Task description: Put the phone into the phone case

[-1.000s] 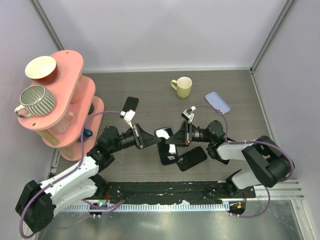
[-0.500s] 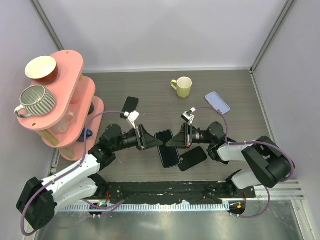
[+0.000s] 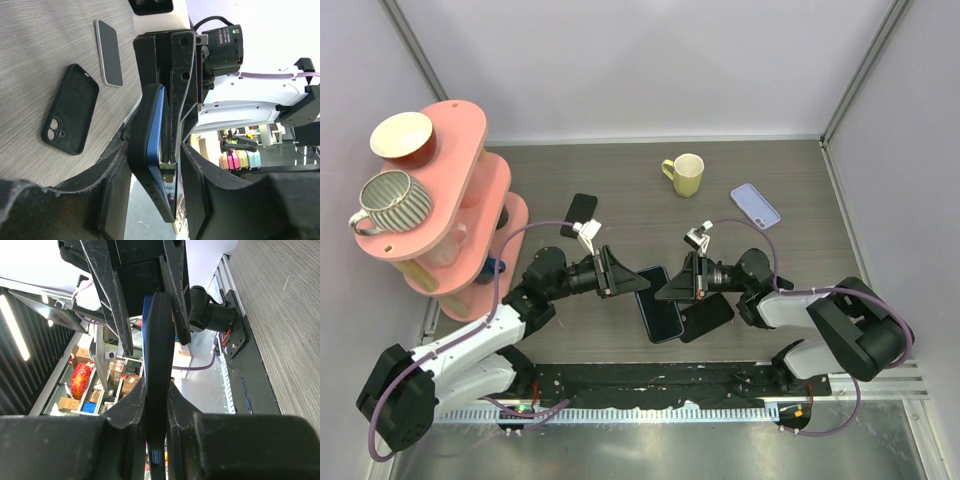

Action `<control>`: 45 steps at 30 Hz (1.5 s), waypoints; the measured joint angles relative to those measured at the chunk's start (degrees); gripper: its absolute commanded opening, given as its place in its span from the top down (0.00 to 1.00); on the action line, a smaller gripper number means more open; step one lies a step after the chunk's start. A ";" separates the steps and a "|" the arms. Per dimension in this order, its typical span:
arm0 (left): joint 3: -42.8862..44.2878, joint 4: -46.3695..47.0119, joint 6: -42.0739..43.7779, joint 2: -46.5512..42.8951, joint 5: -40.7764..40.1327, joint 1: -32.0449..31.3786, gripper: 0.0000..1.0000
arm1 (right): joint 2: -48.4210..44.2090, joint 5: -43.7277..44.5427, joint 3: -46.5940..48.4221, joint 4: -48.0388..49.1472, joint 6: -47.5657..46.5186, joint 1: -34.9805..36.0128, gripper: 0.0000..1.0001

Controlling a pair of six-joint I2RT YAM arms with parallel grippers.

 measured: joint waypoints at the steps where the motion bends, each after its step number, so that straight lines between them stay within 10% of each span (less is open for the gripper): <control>1: -0.02 0.68 -0.72 0.11 0.07 0.00 0.57 | -0.20 -0.02 -0.09 0.02 -0.02 0.00 0.99; 7: -0.50 2.93 -3.41 0.87 0.74 0.15 1.00 | -1.16 0.02 -0.57 1.18 -0.50 0.00 0.96; 13: -0.79 3.58 -4.94 0.85 0.85 0.26 1.00 | -1.16 0.35 -0.92 1.70 -1.70 0.07 0.61; 18: -0.55 1.25 1.03 0.46 1.55 0.26 1.00 | -1.16 0.57 -0.85 0.35 0.24 0.31 0.51; 21: -0.28 1.11 2.95 0.46 2.58 0.26 1.00 | -1.14 0.42 -0.17 -0.63 1.16 0.39 0.53; 29: 0.70 1.68 2.60 0.87 4.46 1.07 1.00 | 0.26 0.46 2.27 -0.24 -0.98 0.31 0.99; 37: 0.22 -0.52 5.66 -0.98 4.59 0.83 0.50 | -0.33 1.42 2.29 -0.52 -0.90 -0.17 0.99; 45: -3.50 2.08 4.68 -3.26 4.42 0.55 0.47 | -1.66 3.17 2.97 -1.42 -1.44 -0.44 0.97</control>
